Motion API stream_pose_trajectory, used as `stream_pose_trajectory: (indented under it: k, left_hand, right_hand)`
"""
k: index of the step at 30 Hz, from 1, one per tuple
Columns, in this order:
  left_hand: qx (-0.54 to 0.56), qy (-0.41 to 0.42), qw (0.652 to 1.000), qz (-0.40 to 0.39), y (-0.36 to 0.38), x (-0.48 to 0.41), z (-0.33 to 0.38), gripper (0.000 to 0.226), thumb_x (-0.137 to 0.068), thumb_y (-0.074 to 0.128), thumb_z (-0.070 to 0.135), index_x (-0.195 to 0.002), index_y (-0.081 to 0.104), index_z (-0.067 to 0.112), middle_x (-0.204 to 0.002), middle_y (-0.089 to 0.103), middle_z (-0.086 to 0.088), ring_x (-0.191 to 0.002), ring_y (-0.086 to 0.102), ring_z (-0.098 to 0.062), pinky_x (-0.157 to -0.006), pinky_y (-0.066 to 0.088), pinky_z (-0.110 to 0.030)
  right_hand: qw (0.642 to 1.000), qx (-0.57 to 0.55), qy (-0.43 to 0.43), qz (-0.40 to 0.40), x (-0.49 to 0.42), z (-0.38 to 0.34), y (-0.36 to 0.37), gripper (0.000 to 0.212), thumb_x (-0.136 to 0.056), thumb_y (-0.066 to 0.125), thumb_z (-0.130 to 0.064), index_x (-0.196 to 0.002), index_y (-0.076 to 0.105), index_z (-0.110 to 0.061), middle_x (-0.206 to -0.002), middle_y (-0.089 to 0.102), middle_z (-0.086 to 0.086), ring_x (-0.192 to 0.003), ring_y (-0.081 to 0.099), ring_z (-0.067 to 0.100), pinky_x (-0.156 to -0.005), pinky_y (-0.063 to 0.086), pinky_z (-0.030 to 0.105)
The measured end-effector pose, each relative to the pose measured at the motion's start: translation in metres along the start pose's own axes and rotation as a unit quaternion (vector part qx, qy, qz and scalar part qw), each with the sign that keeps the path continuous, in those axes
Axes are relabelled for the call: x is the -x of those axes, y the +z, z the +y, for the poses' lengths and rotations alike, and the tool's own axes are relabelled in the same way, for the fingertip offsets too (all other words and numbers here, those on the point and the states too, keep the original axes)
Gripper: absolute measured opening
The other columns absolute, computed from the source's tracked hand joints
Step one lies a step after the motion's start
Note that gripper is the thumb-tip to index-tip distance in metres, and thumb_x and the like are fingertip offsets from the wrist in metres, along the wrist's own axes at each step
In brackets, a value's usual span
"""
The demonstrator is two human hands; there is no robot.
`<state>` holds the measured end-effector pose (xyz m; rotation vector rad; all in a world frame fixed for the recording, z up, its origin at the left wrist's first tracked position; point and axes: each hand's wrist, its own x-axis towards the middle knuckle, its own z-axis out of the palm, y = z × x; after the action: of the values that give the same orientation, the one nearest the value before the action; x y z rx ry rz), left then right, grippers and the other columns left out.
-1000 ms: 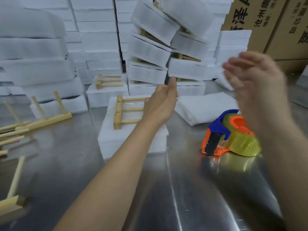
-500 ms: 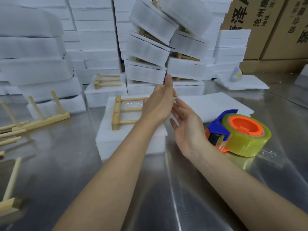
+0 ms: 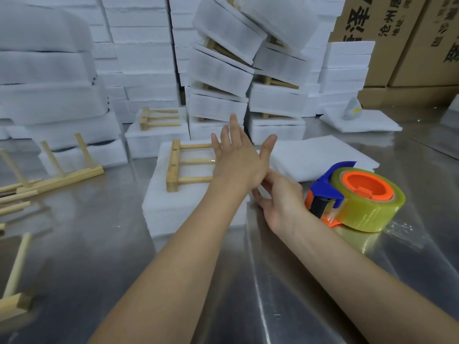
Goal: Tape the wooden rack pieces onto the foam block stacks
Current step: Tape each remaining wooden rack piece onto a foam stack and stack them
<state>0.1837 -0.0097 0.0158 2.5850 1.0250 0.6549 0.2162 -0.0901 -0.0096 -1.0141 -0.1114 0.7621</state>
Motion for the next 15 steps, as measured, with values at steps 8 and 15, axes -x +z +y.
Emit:
stream_pose_trajectory:
  k: [8, 15]
  left_hand:
    - [0.250, 0.062, 0.946, 0.195, -0.023, 0.019, 0.006, 0.050, -0.104, 0.033, 0.025, -0.146, 0.027, -0.001, -0.148, 0.025, -0.010, -0.137, 0.025, -0.019, -0.105, 0.015, -0.007]
    - [0.258, 0.006, 0.910, 0.324, -0.075, 0.044, -0.083, 0.043, -0.092, 0.041, 0.008, -0.134, 0.050, 0.009, -0.131, 0.049, -0.001, -0.119, 0.044, -0.006, -0.100, 0.029, -0.006]
  right_hand:
    - [0.976, 0.214, -0.047, 0.000, -0.005, 0.012, -0.002, 0.030, -0.085, 0.056, 0.004, -0.057, 0.065, -0.004, -0.061, 0.057, 0.015, -0.063, 0.055, 0.028, -0.061, 0.050, 0.035]
    - [0.897, 0.417, -0.136, -0.052, -0.003, 0.020, 0.003, 0.046, -0.080, 0.064, 0.000, -0.037, 0.060, -0.018, -0.035, 0.048, -0.008, -0.029, 0.039, 0.002, -0.033, 0.026, 0.017]
